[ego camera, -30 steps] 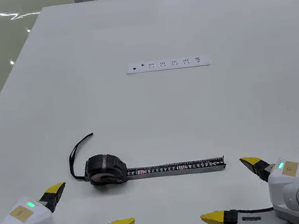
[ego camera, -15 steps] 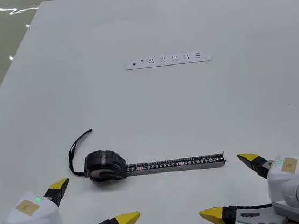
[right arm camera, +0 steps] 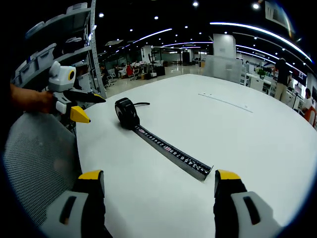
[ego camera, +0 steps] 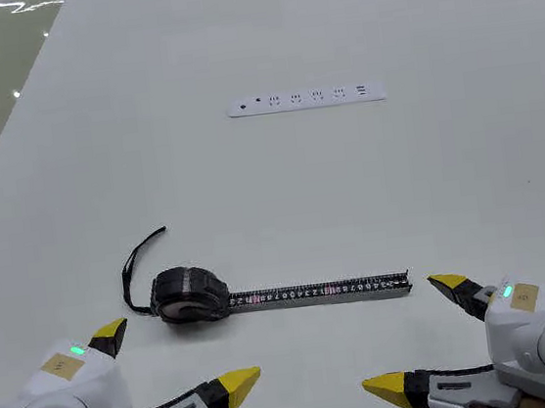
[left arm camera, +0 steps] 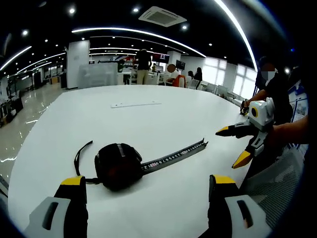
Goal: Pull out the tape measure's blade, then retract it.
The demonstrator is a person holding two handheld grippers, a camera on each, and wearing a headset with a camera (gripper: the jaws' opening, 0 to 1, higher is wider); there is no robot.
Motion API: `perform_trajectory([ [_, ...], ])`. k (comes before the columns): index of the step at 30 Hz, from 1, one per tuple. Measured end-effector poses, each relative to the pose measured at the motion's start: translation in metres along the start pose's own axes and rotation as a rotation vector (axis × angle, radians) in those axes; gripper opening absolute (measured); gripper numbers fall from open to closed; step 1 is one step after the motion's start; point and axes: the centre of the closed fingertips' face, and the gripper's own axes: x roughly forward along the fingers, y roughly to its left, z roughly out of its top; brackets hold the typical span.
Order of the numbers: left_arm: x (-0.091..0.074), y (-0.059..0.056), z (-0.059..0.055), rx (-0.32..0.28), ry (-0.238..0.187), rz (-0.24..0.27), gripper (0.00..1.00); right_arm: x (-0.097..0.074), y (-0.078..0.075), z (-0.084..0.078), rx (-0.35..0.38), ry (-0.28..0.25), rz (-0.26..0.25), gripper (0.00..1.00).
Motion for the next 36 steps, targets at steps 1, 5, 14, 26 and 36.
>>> perform_trajectory([
  [1,0.001,-0.001,0.000,-0.001,0.001,-0.001,1.00,0.000,-0.001,-0.001,0.000,0.001,0.002,0.94],
  [5,0.004,-0.001,0.000,-0.006,0.004,0.011,1.00,0.002,-0.005,-0.004,-0.005,0.014,0.011,0.93],
  [14,0.009,0.003,0.001,-0.034,0.006,0.056,1.00,0.005,-0.017,-0.009,-0.055,0.028,0.055,0.87],
  [26,0.024,0.015,0.004,-0.062,0.008,0.110,1.00,0.013,-0.039,-0.013,-0.148,0.050,0.109,0.81],
  [36,0.034,0.027,0.004,-0.106,0.011,0.155,0.96,0.021,-0.049,-0.017,-0.222,0.078,0.174,0.69],
])
